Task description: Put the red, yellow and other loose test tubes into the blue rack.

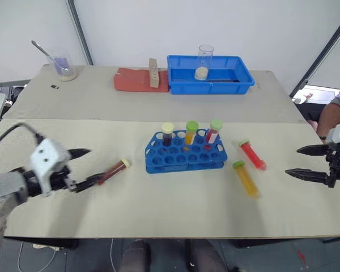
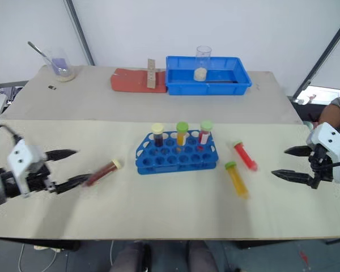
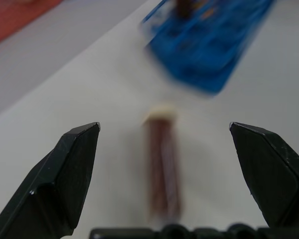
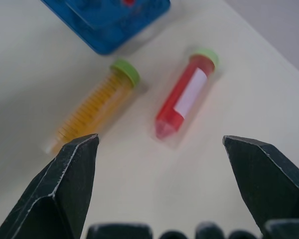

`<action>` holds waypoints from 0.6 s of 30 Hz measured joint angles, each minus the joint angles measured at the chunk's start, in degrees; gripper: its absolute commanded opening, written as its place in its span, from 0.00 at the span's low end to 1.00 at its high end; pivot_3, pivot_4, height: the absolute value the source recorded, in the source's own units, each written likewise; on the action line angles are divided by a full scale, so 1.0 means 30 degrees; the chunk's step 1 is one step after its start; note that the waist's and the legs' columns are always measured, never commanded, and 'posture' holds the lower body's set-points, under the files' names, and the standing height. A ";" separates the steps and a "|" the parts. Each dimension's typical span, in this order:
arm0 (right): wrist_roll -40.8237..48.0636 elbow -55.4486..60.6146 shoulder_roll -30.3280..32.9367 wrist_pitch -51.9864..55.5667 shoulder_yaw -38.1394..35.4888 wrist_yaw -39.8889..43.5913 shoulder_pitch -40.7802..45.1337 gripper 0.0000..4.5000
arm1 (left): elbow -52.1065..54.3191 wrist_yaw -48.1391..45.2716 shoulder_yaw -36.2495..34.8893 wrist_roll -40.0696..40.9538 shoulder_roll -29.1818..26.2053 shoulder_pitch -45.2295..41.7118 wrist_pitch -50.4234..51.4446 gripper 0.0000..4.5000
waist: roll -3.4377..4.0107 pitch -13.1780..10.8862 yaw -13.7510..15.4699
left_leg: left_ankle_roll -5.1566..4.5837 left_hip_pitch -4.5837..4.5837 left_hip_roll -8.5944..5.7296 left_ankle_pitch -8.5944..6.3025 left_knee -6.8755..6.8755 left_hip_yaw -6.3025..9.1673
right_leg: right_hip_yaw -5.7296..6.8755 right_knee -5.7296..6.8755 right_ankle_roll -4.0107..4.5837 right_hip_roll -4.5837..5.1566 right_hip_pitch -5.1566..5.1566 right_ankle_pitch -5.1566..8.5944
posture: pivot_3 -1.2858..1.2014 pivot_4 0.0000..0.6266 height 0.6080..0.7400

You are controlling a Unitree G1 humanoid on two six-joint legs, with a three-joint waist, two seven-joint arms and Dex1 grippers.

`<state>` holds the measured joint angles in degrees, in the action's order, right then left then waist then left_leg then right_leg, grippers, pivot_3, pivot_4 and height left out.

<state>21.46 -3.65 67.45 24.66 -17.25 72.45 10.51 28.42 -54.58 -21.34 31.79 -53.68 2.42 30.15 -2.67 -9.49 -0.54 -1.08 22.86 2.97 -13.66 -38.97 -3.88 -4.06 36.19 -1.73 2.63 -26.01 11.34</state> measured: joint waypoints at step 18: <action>-0.6155 -1.0000 -0.6067 0.6263 1.1666 -0.2958 1.4997 0.98 | 0.2759 -0.0268 0.7096 0.1397 0.1629 -0.6692 0.0893 1.00 | 0.0018 0.0004 -0.0585 | -0.0045 0.0075 -0.0061 0.0035 -0.0013 0.0092 | -0.0046 -0.0060 -0.0010 -0.0066 -0.0026 -0.0230 | 0.52 0.24 0.91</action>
<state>3.00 -33.65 49.24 43.45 17.74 63.58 55.50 36.70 -55.39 -0.05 35.98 -48.80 -17.66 32.83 -2.61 -9.48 -2.29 -1.21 23.09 2.79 -13.56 -39.01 -3.60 -4.19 36.01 -1.76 2.43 -26.09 10.65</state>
